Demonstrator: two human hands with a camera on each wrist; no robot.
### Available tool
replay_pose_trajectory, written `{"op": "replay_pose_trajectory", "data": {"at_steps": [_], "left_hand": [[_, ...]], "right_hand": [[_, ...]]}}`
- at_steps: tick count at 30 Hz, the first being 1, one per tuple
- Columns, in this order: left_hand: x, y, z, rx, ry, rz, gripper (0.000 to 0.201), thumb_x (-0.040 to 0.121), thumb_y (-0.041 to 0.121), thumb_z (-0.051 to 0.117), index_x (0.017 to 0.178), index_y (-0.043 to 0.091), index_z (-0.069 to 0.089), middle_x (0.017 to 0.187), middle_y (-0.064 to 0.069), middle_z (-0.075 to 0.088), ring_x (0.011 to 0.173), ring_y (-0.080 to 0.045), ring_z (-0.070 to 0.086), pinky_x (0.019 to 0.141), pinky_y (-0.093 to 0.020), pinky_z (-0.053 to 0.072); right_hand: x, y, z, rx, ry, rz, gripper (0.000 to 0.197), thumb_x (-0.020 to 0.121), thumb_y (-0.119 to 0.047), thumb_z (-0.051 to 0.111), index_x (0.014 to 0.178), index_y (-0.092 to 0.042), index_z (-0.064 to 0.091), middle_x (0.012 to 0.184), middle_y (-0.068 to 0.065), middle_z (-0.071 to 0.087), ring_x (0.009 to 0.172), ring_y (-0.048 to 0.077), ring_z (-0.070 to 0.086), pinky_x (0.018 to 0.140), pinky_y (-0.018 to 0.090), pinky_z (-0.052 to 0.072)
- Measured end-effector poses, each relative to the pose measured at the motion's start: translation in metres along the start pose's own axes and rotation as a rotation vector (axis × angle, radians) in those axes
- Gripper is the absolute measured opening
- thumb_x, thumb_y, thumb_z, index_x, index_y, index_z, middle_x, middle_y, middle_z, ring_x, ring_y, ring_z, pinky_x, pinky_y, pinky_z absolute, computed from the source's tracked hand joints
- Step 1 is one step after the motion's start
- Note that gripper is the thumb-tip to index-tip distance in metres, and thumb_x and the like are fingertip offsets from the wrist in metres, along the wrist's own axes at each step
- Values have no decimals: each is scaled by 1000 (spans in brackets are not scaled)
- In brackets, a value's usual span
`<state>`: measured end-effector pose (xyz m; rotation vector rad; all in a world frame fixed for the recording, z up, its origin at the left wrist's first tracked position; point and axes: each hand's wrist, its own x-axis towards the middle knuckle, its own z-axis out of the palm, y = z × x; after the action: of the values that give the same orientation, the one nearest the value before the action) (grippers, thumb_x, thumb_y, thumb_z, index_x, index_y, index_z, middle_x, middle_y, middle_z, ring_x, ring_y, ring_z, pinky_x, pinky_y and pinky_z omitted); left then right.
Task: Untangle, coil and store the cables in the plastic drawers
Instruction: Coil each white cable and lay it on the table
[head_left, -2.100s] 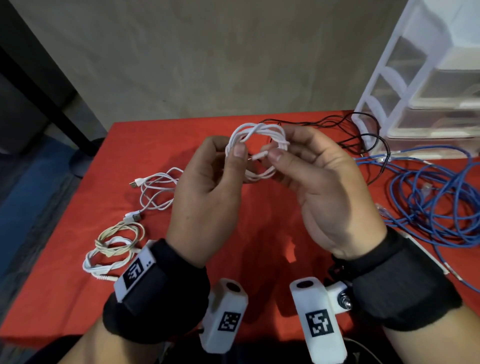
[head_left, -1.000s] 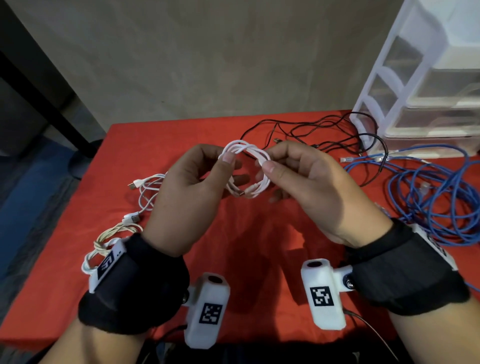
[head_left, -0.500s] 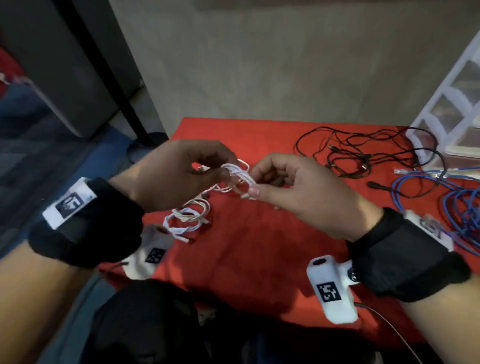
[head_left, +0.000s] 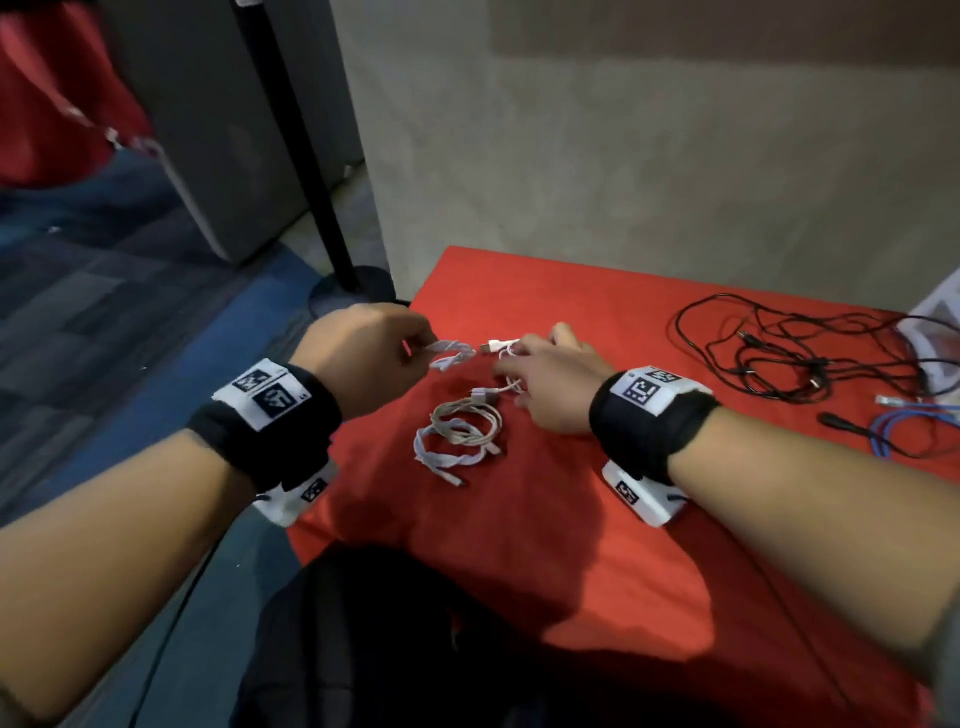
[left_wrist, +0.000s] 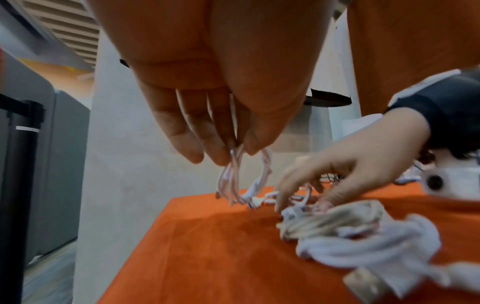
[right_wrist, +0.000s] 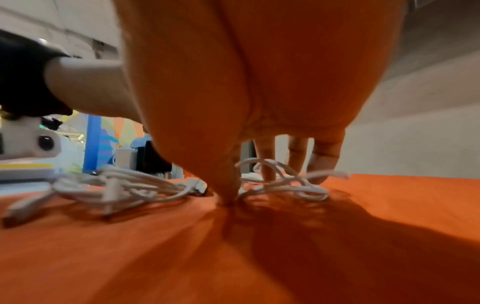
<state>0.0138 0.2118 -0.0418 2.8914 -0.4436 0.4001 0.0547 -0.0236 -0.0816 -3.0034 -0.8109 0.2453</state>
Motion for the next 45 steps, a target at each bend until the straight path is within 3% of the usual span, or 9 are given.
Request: {"op": "replay_pose_trajectory", "data": {"at_steps": [4, 9, 20, 25, 29, 34, 37, 40, 45], "left_hand": [[-1, 11, 26, 73, -97, 45, 17, 92, 45, 61, 98, 33, 72, 96, 10, 67, 86, -18, 68, 61, -29, 46], [-6, 18, 40, 45, -244, 74, 32, 96, 62, 48, 109, 43, 70, 103, 15, 66, 92, -10, 65, 68, -28, 50], [15, 117, 22, -435, 59, 79, 14, 95, 39, 64, 102, 32, 75, 92, 13, 70, 76, -4, 64, 78, -28, 52], [37, 184, 53, -534, -123, 140, 32, 90, 47, 66, 117, 30, 70, 108, 8, 70, 94, -5, 66, 87, -25, 51], [42, 200, 80, -454, -349, 143, 36, 81, 48, 65, 113, 31, 68, 98, 8, 73, 91, -12, 69, 84, -34, 54], [50, 192, 87, -440, -366, 53, 27, 88, 40, 75, 113, 34, 71, 91, 12, 73, 82, -3, 66, 76, -15, 48], [60, 195, 90, -442, -309, 112, 29, 91, 29, 72, 119, 29, 70, 105, 9, 73, 89, -7, 65, 76, -9, 41], [69, 198, 90, -378, -380, 164, 35, 93, 28, 69, 128, 29, 67, 117, 8, 71, 102, -12, 65, 87, -19, 44], [75, 196, 93, -296, -475, 128, 20, 88, 40, 73, 104, 28, 75, 88, 10, 70, 89, -14, 67, 79, -28, 51]], "right_hand": [[8, 13, -10, 68, -9, 70, 23, 88, -17, 55, 106, -31, 61, 104, 0, 47, 95, 31, 60, 83, 42, 53], [-13, 42, -12, 58, -64, 140, 17, 85, -13, 58, 89, -29, 53, 97, -2, 51, 97, 28, 59, 80, 38, 50], [-107, 93, -17, 554, 210, 189, 15, 85, -14, 73, 90, -27, 70, 74, -8, 69, 56, 0, 55, 60, 25, 46], [-139, 113, -19, 687, 390, 202, 15, 89, -9, 66, 81, -22, 67, 72, 0, 68, 59, 11, 59, 62, 31, 50], [-160, 128, 0, 738, 464, 220, 12, 90, -12, 69, 89, -24, 68, 78, -5, 67, 70, 6, 61, 70, 28, 50], [-168, 144, 13, 532, 515, 214, 11, 86, -17, 69, 95, -24, 69, 90, -5, 65, 85, 12, 62, 81, 30, 48], [-168, 152, 14, 541, 409, 286, 13, 89, -30, 71, 100, -27, 65, 91, -8, 65, 86, 11, 61, 80, 32, 49], [-167, 152, 15, 565, 196, 351, 22, 88, -36, 74, 106, -33, 61, 88, -10, 65, 77, 9, 61, 73, 29, 50], [-162, 155, 16, 766, 245, 295, 26, 90, -8, 66, 100, -32, 65, 77, -2, 66, 61, 17, 59, 62, 40, 52]]}}
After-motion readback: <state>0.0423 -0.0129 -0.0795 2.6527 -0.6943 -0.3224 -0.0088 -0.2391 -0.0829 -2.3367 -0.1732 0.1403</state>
